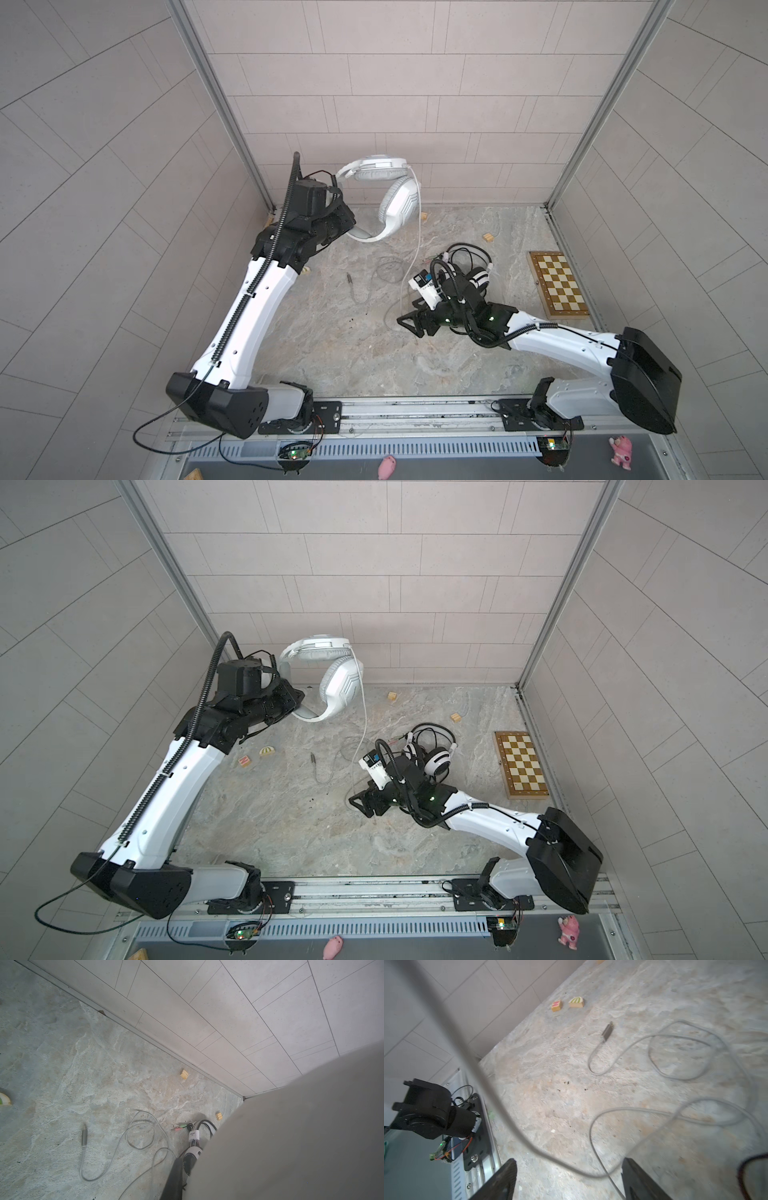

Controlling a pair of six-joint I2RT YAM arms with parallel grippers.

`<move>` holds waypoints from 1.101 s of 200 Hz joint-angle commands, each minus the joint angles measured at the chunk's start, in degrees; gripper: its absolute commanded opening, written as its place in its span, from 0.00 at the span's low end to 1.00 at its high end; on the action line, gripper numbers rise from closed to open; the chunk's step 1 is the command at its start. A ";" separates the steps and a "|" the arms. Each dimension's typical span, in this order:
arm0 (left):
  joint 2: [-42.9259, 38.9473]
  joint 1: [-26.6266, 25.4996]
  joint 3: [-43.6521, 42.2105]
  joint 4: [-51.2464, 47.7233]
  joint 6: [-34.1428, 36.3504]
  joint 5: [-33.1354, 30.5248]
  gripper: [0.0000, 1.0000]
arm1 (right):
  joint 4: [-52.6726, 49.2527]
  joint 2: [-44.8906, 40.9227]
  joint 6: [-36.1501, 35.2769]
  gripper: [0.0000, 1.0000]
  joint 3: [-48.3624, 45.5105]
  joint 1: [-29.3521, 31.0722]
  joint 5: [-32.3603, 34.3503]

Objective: Wrap the headphones

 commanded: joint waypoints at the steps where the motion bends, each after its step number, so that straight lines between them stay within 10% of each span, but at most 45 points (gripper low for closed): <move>1: -0.75 -0.07 2.23 1.85 -1.96 3.27 0.00 | 12.69 2.42 2.78 0.81 -0.55 0.17 -3.35; 73: -1.56 0.32 5.58 0.09 -2.53 4.37 0.00 | 20.05 6.40 3.11 0.37 -5.51 0.16 -2.62; 117: -0.97 0.56 6.87 0.31 -3.11 5.20 0.00 | 23.99 4.97 4.74 0.45 -9.57 0.19 -2.47; 220: -0.38 4.91 6.11 1.67 -5.45 8.15 0.00 | 26.16 2.25 5.45 0.21 -12.81 -0.48 -2.42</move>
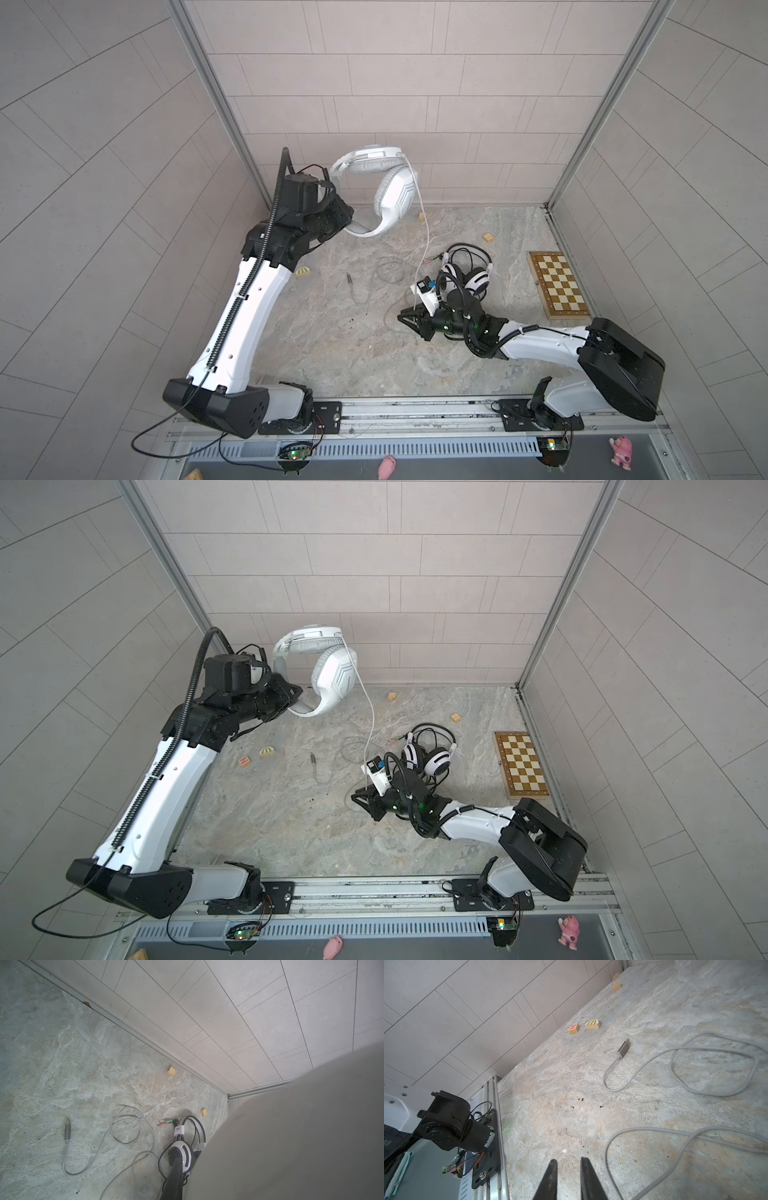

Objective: Wrap the headphones

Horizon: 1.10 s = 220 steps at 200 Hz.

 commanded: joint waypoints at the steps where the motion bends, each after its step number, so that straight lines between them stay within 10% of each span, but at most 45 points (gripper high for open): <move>1: -0.37 2.06 1.98 4.18 -2.40 3.21 0.00 | 1.78 -1.39 0.64 0.21 -1.77 -0.35 -0.05; 50: 0.06 2.49 0.28 6.17 -3.82 4.31 0.00 | 4.41 -1.85 2.35 0.31 -3.29 -0.97 -0.50; 101: 0.44 3.16 -0.13 6.20 -3.44 4.73 0.00 | 4.07 -1.36 2.08 0.02 -2.20 -1.27 -1.37; 152: 0.23 4.26 -3.25 10.56 -1.35 13.37 0.00 | 0.21 -1.82 1.52 0.00 -2.68 -5.78 -4.25; 220: -1.78 2.19 -11.15 12.50 15.07 33.65 0.00 | -39.30 -1.33 -14.96 0.00 20.27 -16.91 -7.45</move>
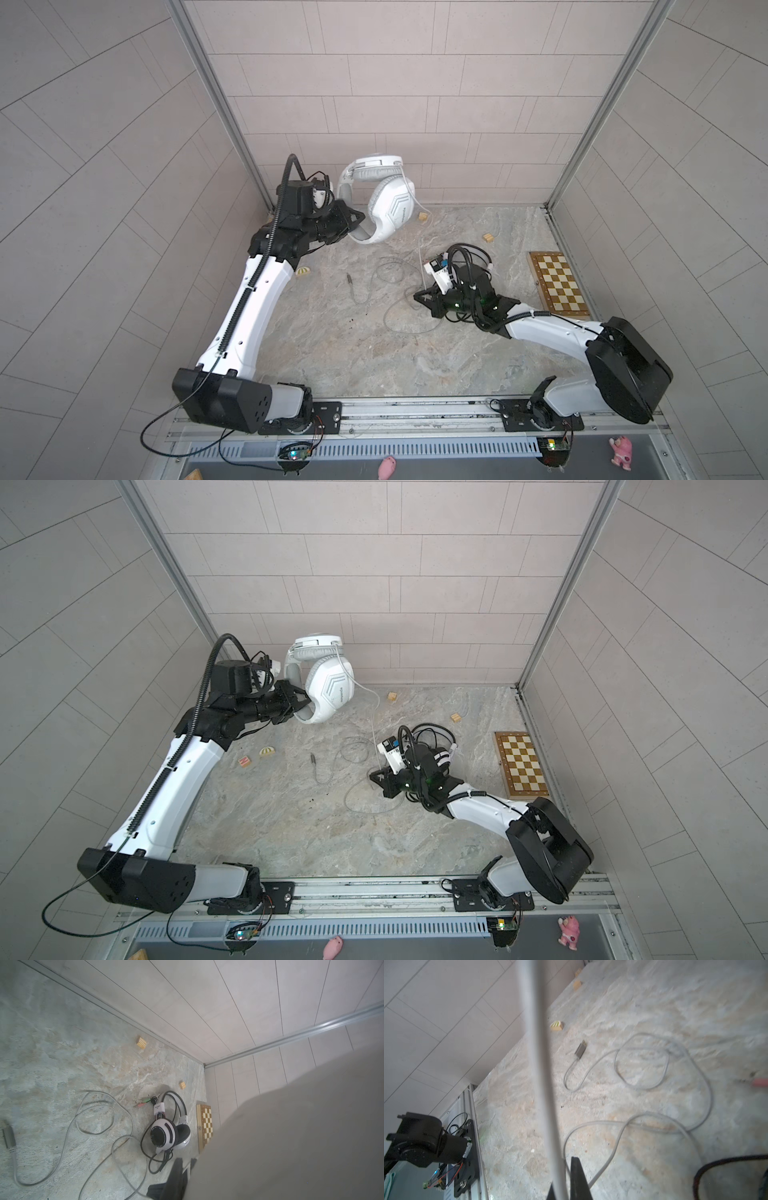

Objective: Wrap the headphones

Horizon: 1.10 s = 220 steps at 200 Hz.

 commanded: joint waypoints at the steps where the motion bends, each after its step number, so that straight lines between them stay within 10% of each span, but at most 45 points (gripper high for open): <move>1: -2.67 -1.07 -1.69 2.14 9.56 10.62 0.00 | -18.47 -0.39 -9.06 0.00 8.44 -3.56 -1.65; 70: -5.36 -7.06 -1.67 -20.25 35.24 9.42 0.00 | -36.90 6.29 -15.41 0.00 26.92 -14.52 0.43; 110: -5.81 -18.81 -2.59 -28.16 43.58 -3.27 0.00 | -44.45 14.14 -18.33 0.00 39.25 -19.00 4.40; 220: 2.52 -34.42 -8.83 -29.86 40.69 -25.92 0.00 | -66.41 32.49 -21.01 0.00 80.19 -19.14 10.13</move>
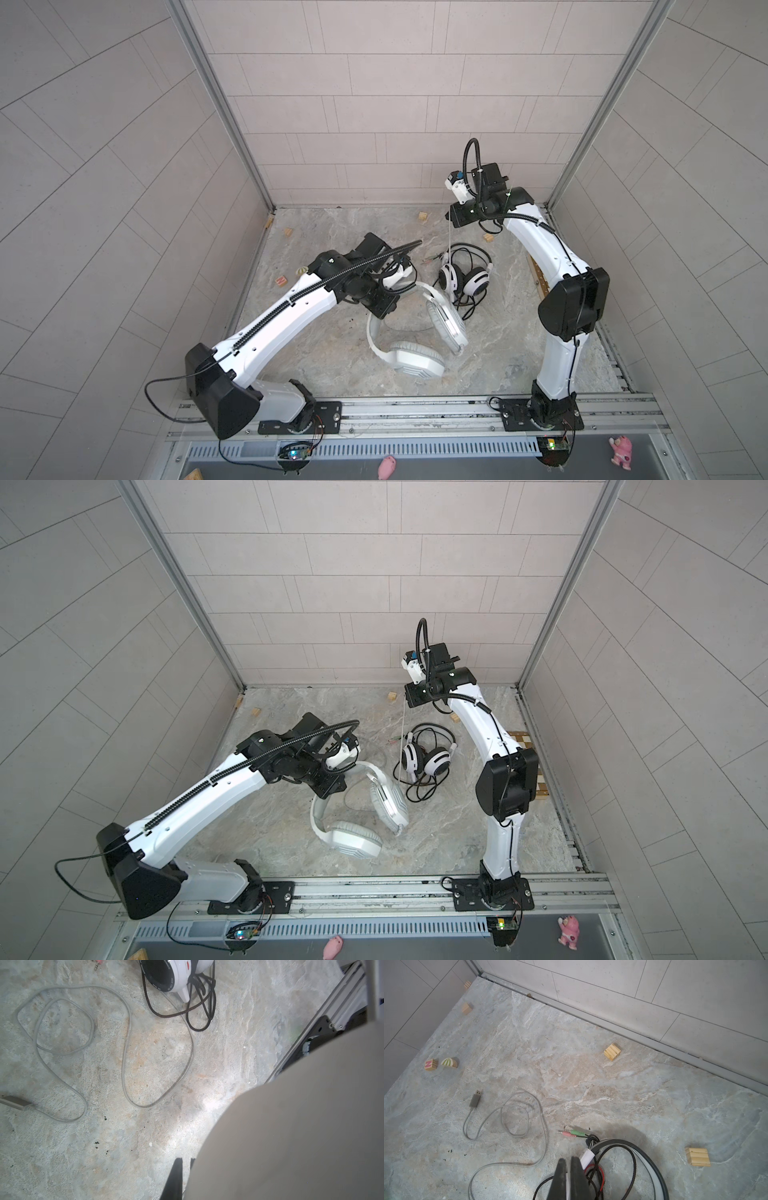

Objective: Wrap the headphones

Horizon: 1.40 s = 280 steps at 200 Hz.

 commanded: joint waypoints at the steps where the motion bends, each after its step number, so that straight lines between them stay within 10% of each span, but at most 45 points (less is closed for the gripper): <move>1: 1.89 -2.51 -1.20 -1.01 -1.72 -5.50 0.00 | -5.42 0.87 -0.45 0.00 6.89 0.46 1.74; 149: 19.79 -1.91 7.37 -8.56 -27.71 -38.74 0.00 | -10.09 -11.29 -0.21 0.00 7.30 10.93 6.91; 280: 15.04 11.79 0.01 4.75 -40.42 -28.38 0.00 | 3.00 -29.27 8.73 0.00 -16.57 22.19 6.90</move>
